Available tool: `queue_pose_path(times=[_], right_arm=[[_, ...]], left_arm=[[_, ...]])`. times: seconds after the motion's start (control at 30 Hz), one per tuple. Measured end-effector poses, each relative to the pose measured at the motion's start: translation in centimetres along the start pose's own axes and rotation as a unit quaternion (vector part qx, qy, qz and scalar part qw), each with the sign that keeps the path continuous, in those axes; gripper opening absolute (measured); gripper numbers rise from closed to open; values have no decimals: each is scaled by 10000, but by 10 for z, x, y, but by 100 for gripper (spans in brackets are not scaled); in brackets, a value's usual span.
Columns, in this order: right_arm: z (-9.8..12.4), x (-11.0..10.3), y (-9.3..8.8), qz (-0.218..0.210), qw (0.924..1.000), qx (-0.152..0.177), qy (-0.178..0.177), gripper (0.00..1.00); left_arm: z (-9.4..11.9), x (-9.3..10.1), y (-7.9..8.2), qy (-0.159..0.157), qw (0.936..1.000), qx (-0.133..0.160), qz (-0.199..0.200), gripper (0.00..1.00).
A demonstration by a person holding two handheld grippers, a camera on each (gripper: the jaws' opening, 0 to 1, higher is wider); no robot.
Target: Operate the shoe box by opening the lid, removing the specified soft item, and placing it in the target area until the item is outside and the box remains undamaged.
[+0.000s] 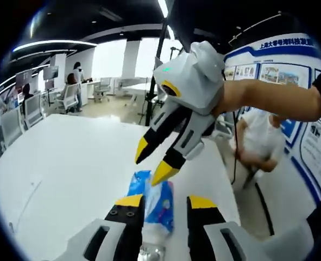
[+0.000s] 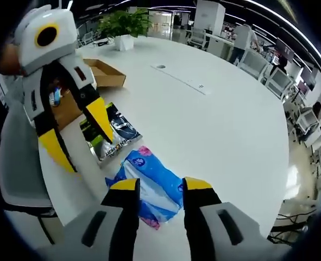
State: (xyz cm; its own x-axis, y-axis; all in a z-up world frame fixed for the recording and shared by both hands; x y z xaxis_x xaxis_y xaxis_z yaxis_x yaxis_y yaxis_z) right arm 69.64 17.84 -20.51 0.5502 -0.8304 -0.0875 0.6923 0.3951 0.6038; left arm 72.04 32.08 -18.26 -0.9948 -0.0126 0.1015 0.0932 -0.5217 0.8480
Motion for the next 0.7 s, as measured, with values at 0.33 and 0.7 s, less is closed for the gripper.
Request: queue_pose_path(times=[0.33, 0.7], right_arm=[[9, -26, 10, -256, 9992, 289, -79, 38], [23, -52, 20, -195, 9980, 561, -234, 49]], left_arm=[[47, 2, -12, 302, 9994, 153, 84, 47], [101, -6, -29, 592, 9981, 148, -118, 62]])
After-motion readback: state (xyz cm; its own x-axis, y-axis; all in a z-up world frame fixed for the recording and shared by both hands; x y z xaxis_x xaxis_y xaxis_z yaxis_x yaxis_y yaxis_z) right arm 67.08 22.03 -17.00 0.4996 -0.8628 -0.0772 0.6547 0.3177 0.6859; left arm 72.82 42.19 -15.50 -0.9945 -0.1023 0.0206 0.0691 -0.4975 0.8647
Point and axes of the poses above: the point that each gripper's makers call its tool centre point, and the gripper's own axes: z roughly backward along the fingers, x roughly to its right, y roughly out of its top, the point moved 7 cm from there along z, roughly backward along the fingers, and after that the axes turned 9 degrees about y, right-handed, at the moved point
